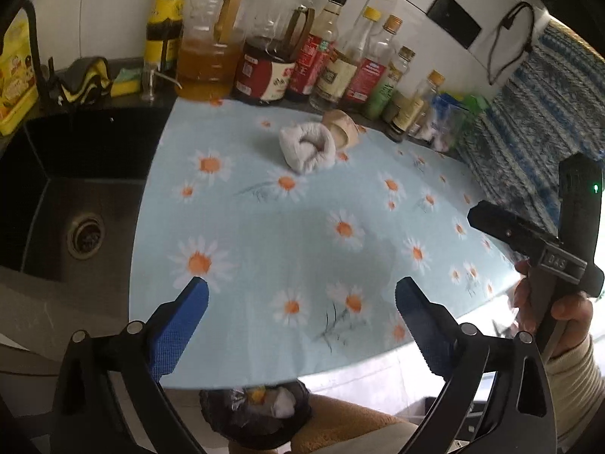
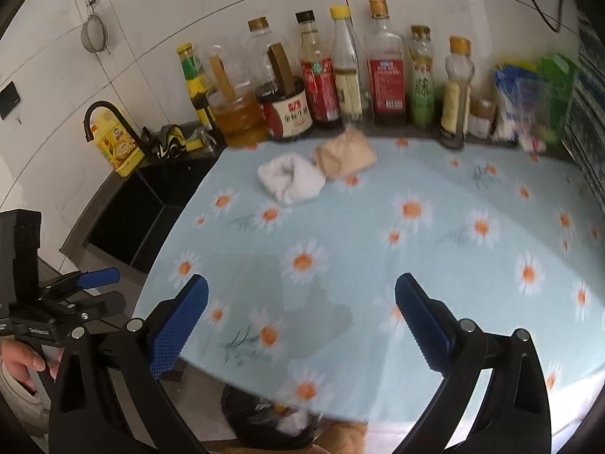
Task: Collect trash
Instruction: 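Raise both tools from the bin back up over the table, then grasp the tan paper cup with the right tool while the left tool grasps the white knitted cloth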
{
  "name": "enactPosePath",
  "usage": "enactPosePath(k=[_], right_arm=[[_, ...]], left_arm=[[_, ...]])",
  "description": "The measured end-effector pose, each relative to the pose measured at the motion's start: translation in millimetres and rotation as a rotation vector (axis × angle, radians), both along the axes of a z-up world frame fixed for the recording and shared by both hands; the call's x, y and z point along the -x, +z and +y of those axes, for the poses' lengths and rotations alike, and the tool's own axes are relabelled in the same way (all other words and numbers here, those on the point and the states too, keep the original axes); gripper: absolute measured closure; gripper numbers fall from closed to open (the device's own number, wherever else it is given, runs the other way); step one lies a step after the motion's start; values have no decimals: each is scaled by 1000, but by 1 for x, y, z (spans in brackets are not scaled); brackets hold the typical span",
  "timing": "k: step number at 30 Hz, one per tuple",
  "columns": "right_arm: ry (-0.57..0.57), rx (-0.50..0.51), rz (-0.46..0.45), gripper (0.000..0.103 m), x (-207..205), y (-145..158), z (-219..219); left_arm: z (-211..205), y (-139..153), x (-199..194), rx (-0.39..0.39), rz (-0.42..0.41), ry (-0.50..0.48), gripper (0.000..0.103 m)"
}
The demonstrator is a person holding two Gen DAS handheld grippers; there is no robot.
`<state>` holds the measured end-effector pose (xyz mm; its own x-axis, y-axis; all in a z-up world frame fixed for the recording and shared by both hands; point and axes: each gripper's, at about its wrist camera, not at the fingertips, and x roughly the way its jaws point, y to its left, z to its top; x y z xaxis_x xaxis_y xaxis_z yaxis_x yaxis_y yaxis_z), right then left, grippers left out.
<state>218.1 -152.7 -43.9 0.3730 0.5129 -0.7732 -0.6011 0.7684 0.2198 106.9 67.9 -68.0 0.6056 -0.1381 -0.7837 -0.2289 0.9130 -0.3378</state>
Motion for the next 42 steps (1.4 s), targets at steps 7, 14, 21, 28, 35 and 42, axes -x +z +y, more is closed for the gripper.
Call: enactPosePath(k=[7,14,21,28,35,42], right_arm=[[96,25,14,5,-77,-7,4],[177,17,32,5,-135,-18,17],[284,26,61,5,-176,-36,47],[361,62,84,5,-209,-63,80],[376,123,100,5,-233,-100,100],[402,118,136,5,-249,-115,110]], left_arm=[[-11,2,-38,-14,23,93,7],[-20,1,-69,-37,61,167,7],[-22,2,-88,-51,91,245,7],[-22,0,-90,-73,133,309,7],[-18,-7,-89,-65,161,361,7],[-18,-14,-95,-61,179,377,7]])
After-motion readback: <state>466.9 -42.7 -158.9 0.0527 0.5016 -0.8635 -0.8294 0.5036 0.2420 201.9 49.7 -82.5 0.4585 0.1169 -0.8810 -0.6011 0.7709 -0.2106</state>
